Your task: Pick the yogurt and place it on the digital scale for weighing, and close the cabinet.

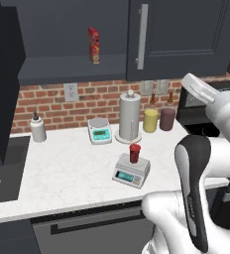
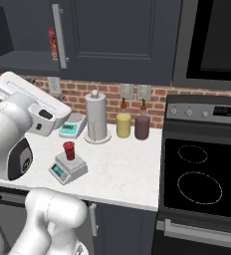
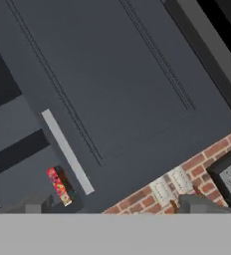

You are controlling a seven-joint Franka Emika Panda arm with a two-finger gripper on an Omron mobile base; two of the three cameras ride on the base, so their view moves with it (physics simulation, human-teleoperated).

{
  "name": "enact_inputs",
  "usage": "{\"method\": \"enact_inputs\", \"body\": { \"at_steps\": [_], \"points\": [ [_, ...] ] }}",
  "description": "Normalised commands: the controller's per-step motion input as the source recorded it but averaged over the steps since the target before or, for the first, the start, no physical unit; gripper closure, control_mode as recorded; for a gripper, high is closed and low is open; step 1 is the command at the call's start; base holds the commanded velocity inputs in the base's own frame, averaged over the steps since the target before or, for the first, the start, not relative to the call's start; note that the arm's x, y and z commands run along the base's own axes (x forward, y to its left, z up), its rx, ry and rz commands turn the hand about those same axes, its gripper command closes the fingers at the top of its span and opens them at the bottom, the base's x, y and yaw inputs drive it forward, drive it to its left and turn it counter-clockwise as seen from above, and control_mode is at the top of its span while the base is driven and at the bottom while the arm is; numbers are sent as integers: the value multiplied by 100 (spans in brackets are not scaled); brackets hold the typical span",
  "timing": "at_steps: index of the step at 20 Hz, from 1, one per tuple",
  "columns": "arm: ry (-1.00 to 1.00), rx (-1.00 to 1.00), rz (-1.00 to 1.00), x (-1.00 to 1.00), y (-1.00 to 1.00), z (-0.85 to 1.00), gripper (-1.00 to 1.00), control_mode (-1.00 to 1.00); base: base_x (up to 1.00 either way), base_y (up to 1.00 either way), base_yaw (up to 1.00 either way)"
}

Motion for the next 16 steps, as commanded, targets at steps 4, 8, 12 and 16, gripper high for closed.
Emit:
{"method": "enact_inputs", "body": {
  "at_steps": [4, 8, 12, 16],
  "points": [
    [-19, 1, -6, -50, 100, -33, -100, -100, 0, 0, 0],
    [-2, 0, -4, -54, 100, -6, -100, -100, 0, 0, 0],
    [0, 0, -4, -47, 100, -19, -100, -100, 0, 0, 0],
    [-7, 0, -7, -36, 97, -33, -100, -100, 0, 0, 0]
  ]
}}
